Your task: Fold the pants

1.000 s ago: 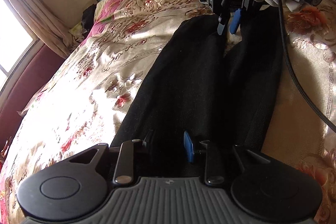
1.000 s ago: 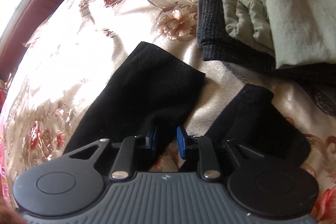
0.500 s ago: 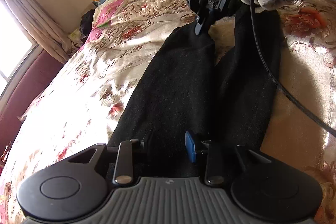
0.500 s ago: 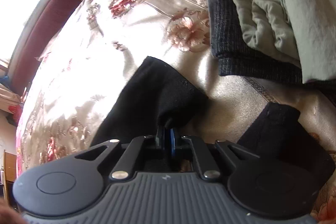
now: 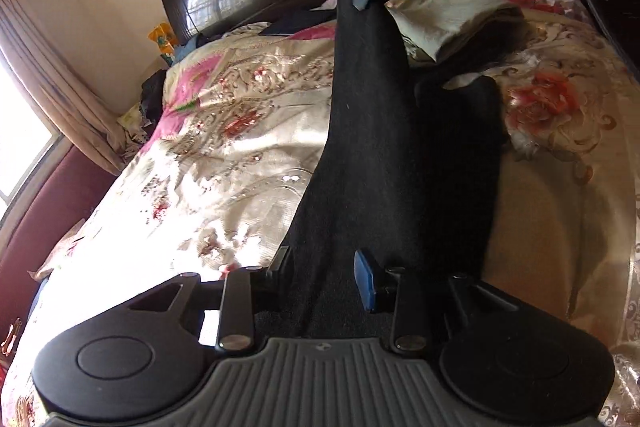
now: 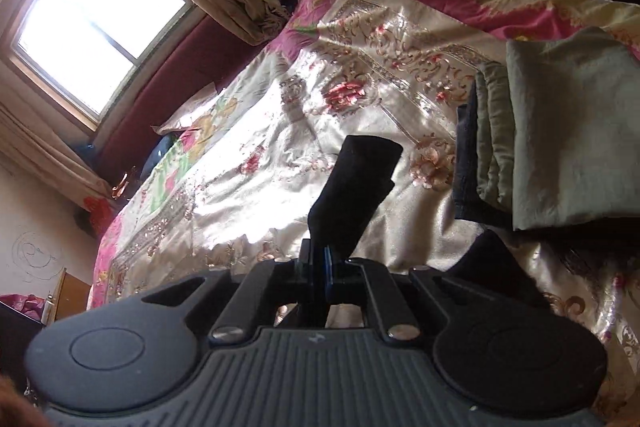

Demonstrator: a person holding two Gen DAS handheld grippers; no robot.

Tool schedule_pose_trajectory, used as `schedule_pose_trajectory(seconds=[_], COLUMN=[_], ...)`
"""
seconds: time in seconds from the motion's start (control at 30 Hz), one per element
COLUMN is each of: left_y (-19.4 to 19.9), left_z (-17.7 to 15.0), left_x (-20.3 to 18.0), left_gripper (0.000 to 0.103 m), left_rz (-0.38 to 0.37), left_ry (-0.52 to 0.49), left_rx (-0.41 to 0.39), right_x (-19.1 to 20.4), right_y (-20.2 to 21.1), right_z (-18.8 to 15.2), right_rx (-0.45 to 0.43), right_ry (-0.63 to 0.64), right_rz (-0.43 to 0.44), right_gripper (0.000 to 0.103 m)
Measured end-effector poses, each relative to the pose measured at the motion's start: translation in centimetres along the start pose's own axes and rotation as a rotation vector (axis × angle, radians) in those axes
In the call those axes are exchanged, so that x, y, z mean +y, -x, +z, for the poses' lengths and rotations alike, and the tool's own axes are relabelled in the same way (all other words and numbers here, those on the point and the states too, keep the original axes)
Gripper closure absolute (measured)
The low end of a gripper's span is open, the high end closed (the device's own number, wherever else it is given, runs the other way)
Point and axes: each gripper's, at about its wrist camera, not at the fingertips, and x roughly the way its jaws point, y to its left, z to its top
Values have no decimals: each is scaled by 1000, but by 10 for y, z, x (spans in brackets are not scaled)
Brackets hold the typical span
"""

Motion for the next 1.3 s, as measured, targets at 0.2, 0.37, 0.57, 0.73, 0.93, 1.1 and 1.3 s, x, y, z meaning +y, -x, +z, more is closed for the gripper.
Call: schedule_pose_trajectory(seconds=[0.2,0.37,0.57,0.73,0.93,1.1,1.3], left_y=[-19,-26,-22,-26,-7,-16,-9], left_z=[-8,-7,-1,-8,-15,-34,-58], left_x=[-38,-42,-37,-46,-24,2,-6], left_gripper=[54,54,54,54,54,54,48], left_rz=[-98,-108,-150,-189,-121,16,4], left_ry=[-76,-73,-59,-66,17,128,52], left_rx=[53,73,47,81,89,173,225], right_x=[-76,-70,-58,-79,-41,-5,-70], right_y=[-39,-37,-16,-43,-4,-50,-50], right_z=[-37,-28,-28,-34,-34,-52,-54], right_rx=[102,104,82,174,64,180,222], right_ry=[-141,-75,-32,-77,132,273,-147], right_rz=[-170,-180,-162,-242,-311,-206,-223], right_gripper=[97,97,97,92,91,94,91])
